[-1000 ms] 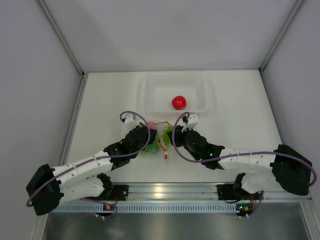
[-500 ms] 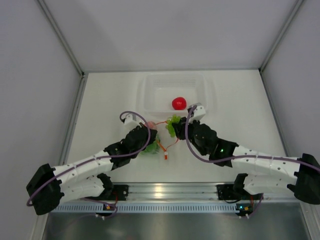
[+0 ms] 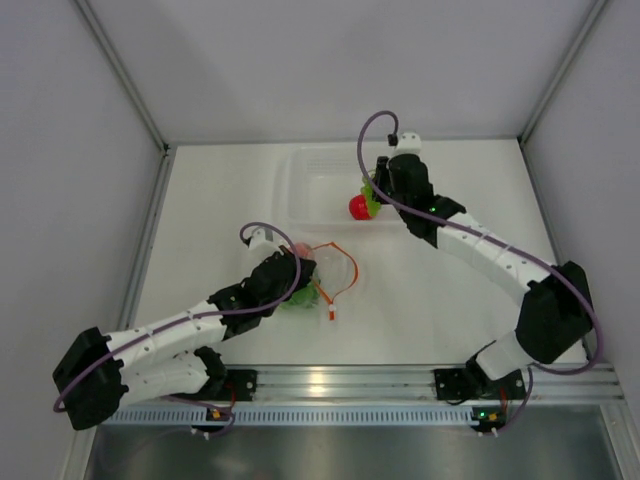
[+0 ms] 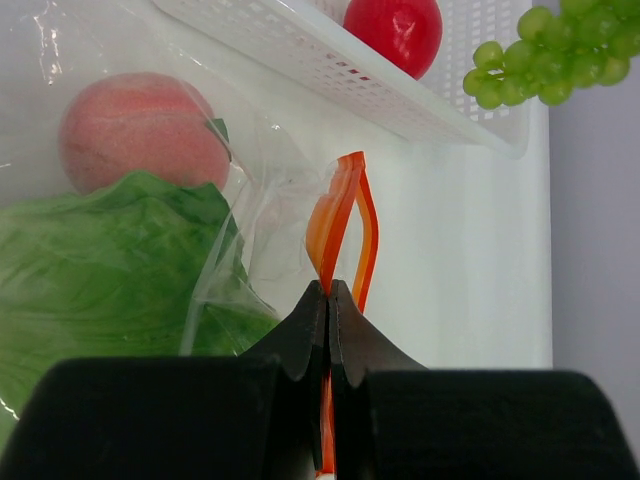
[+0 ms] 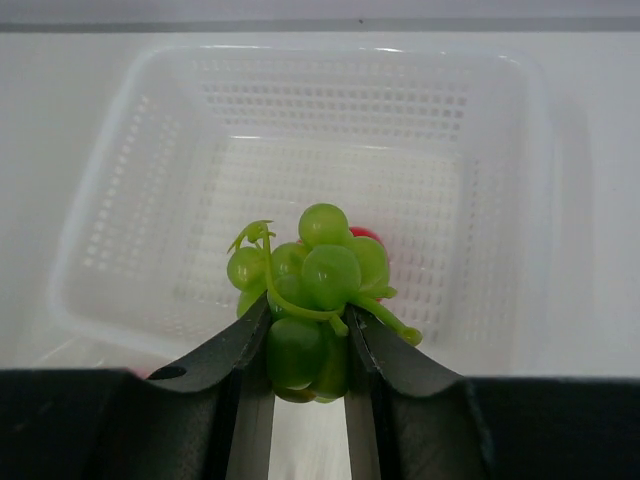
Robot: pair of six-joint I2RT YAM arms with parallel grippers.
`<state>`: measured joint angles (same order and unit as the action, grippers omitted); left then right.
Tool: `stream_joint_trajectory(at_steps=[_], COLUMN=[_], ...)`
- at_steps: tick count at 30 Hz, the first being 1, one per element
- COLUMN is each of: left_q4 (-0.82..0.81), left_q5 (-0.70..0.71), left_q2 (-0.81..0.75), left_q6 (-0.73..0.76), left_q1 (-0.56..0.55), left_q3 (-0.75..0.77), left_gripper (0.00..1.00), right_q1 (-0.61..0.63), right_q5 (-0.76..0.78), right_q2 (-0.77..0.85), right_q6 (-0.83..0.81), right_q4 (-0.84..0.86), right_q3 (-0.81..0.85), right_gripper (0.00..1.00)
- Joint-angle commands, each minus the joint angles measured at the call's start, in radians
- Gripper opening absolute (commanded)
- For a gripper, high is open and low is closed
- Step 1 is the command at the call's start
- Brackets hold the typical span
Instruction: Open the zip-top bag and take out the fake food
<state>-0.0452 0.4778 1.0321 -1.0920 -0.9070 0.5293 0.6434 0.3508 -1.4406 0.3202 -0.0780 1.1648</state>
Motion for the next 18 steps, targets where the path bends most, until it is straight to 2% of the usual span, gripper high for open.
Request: stream_joint_trajectory(at_steps=[1,6,10,11,13,16,18], left_q4=[-0.042,-0.044,-0.051,-0.051,-0.051,-0.048,-0.051], left_q5=[-0.011,-0.024,-0.030,-0.030,-0.033,-0.041,-0.044], left_q2=[-0.010,-0.017,-0.009,-0.007,-0.007,-0.010,-0.015], left_q6=[-0.016,-0.014,-0.014,-0.014,-0.008,0.006,0.007], left_q1=[-0.003,-0.003,-0.003,-0.003,-0.003,-0.003,-0.003], left_q3=[-0.008,-0.011,-0.008,-0.008,-0.005,0.001,0.003], left_gripper=[0.00,0.00,0.00,0.00,0.00,0.00,0.00], right_q1=[-0.097,-0.175,-0.182,-0.182,-0.183,-0.182,-0.182], right_q5=[-0.062,-0.090,-0.036,-0.030,-0.026,-0.021,-0.027], right_q2=[-0.087,-0.282,-0.389,-0.420,-0.445,-0.461,-0.449], right_q6=[-0.038,-0.111,-0.148,-0.155,-0.155,-0.145,-0.139], right_q4=[-0.048,-0.124,-0.172,-0.175,-0.184,-0.187,-0.181], right_q3=[0.119,0.269,0.360,0.368,0.387,0.394,0.386], right_gripper=[0.06,0.06,0.08,0.14,0.20,0.37,0.40])
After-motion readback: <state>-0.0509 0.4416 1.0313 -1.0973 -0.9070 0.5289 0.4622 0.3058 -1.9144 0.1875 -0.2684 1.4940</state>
